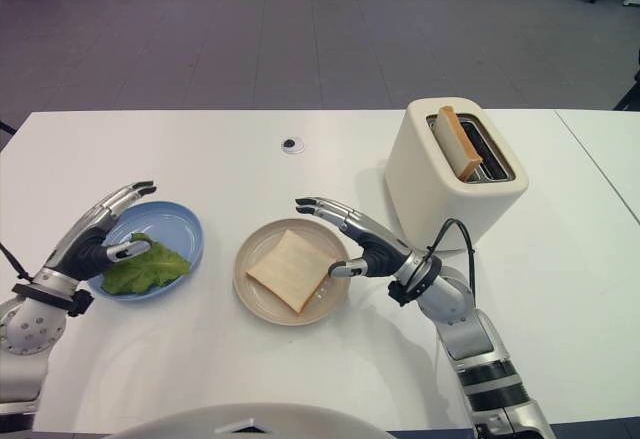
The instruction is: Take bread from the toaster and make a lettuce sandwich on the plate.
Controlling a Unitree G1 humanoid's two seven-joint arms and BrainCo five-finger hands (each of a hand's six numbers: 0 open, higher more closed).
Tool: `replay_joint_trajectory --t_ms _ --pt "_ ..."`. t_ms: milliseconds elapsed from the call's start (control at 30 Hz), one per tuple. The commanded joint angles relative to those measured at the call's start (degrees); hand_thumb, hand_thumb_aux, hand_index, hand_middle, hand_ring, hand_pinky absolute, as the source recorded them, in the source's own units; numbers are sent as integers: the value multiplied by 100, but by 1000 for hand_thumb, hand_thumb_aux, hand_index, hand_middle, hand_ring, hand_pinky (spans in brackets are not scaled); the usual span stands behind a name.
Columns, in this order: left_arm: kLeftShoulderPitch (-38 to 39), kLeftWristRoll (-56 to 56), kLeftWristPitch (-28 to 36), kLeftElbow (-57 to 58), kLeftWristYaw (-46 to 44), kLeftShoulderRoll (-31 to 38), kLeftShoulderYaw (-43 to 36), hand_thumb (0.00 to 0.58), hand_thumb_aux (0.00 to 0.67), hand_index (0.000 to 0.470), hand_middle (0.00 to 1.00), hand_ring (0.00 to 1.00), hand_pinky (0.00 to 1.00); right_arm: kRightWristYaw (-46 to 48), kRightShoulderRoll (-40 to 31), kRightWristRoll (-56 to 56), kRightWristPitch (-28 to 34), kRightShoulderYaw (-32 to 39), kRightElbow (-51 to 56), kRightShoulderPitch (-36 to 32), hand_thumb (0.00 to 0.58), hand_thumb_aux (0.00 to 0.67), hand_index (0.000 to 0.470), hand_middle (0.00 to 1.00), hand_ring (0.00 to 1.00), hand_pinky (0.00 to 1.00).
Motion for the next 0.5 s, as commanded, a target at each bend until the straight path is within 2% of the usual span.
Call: replay_joint_trajectory --t_ms 33,333,367,400,467,500 --pt "165 1712 114 678 754 554 -260 0 0 0 0 0 0 66 31 62 84 -37 -67 54 0 0 0 0 0 0" --pt "-54 2937 435 1414 1413 903 -1022 5 3 2 0 0 0 125 68 125 91 -30 -68 77 0 0 0 0 0 0" --pt "-66 2983 475 1425 1414 936 -1086 100 60 42 0 0 0 134 72 136 95 -34 -68 73 0 0 0 0 0 0" --pt "-68 3074 528 1420 1395 981 -1166 223 145 101 0 0 0 141 76 147 98 -37 -70 71 0 0 0 0 0 0" --pt "-61 3137 582 1420 1374 1035 -1283 460 365 256 0 0 0 164 79 179 109 -47 -80 60 0 0 0 0 0 0" --pt "-60 3138 600 1410 1366 1048 -1326 480 391 275 0 0 0 173 79 195 111 -53 -79 54 0 0 0 0 0 0"
